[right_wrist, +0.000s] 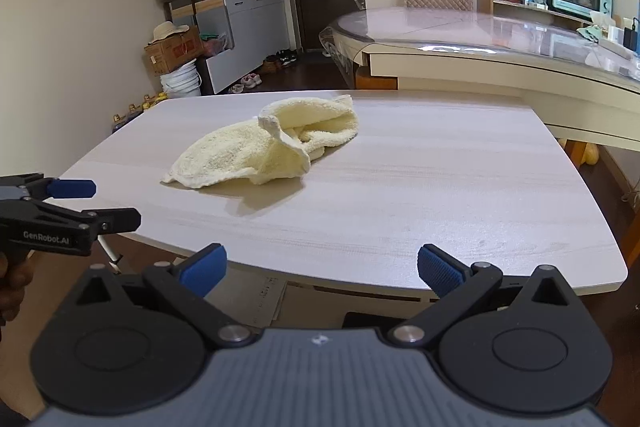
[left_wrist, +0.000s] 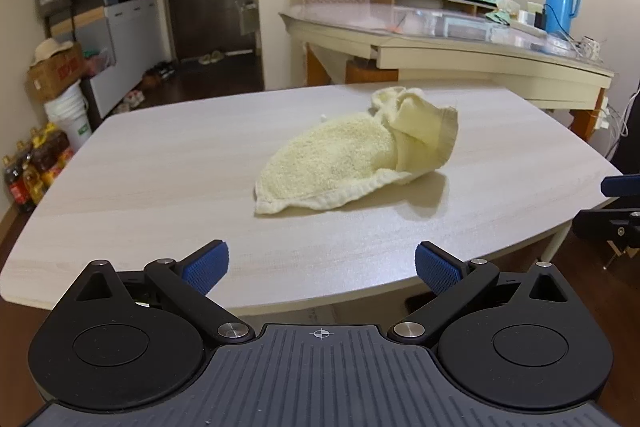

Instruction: Fold towel

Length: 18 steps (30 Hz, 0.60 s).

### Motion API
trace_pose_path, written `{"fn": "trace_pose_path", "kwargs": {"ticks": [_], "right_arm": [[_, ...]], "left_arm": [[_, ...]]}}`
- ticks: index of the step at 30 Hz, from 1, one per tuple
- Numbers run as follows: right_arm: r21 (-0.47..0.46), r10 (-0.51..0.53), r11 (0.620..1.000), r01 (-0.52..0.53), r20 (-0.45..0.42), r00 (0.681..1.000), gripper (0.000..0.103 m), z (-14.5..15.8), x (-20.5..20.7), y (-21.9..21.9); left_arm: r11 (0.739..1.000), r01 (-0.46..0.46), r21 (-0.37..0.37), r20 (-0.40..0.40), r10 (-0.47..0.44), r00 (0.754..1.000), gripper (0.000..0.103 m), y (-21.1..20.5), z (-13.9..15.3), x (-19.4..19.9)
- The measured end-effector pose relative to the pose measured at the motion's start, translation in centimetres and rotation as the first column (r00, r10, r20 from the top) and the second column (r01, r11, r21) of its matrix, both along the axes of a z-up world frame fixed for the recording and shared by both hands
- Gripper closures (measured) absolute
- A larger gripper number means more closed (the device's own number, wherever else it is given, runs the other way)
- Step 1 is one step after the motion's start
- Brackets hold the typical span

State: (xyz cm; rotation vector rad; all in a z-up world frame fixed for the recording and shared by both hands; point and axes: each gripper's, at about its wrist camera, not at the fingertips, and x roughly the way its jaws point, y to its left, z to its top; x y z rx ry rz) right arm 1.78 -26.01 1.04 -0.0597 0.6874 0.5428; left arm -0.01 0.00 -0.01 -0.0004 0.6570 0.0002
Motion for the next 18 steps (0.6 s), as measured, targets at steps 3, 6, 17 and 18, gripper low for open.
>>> {"fn": "trace_pose_path", "kwargs": {"ticks": [3,6,17,18], "right_arm": [[-0.026,0.005,1.0,-0.005,0.022,1.0,0.0,0.2,-0.3,0.4],[-0.053,0.011,0.999,-0.009,0.044,0.999,0.0,0.3,-0.5,0.8],[-0.009,0.019,1.0,-0.019,0.015,1.0,0.0,0.3,0.1,0.0],[-0.008,0.019,1.0,-0.019,0.016,1.0,0.0,0.3,0.1,0.0]], "left_arm": [[1.0,-0.002,0.004,-0.002,0.002,1.0,0.001,0.0,0.0,0.0],[1.0,-0.005,0.008,-0.005,0.005,1.0,0.001,0.0,-0.1,-0.1],[1.0,-0.012,0.019,-0.006,0.012,1.0,0.0,0.0,-0.2,-0.4],[1.0,-0.012,0.019,-0.006,0.012,1.0,0.0,0.0,-0.2,-0.4]]}}
